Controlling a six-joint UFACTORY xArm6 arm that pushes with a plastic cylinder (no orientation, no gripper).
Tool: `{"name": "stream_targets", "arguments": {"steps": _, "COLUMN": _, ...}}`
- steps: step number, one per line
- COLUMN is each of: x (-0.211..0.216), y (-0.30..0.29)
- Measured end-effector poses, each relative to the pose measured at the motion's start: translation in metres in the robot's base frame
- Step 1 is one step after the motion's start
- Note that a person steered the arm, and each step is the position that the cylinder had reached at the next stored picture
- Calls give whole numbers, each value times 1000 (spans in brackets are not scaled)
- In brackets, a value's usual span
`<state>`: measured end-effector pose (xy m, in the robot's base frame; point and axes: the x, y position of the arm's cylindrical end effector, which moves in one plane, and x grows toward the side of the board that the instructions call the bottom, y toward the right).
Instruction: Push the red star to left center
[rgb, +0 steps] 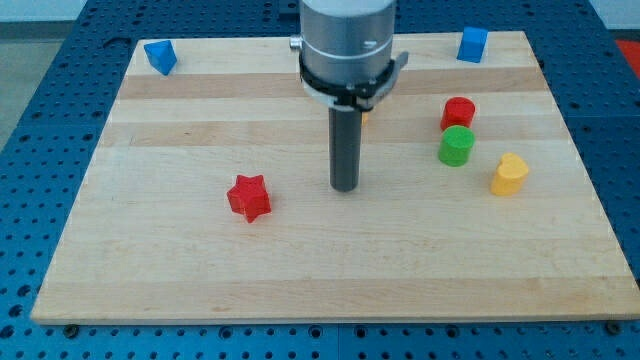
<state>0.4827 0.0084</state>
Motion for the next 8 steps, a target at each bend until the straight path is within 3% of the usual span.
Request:
{"name": "stream_targets", "arguments": {"steps": 1, "x": 26, "y": -36}}
{"name": "stream_targets", "arguments": {"steps": 2, "x": 24, "y": -96}}
{"name": "stream_targets", "arguments": {"steps": 4, "x": -28, "y": -197}}
{"name": "stream_targets", "arguments": {"steps": 5, "x": -35, "y": -196}}
{"name": "stream_targets", "arguments": {"steps": 8, "x": -62, "y": -100}}
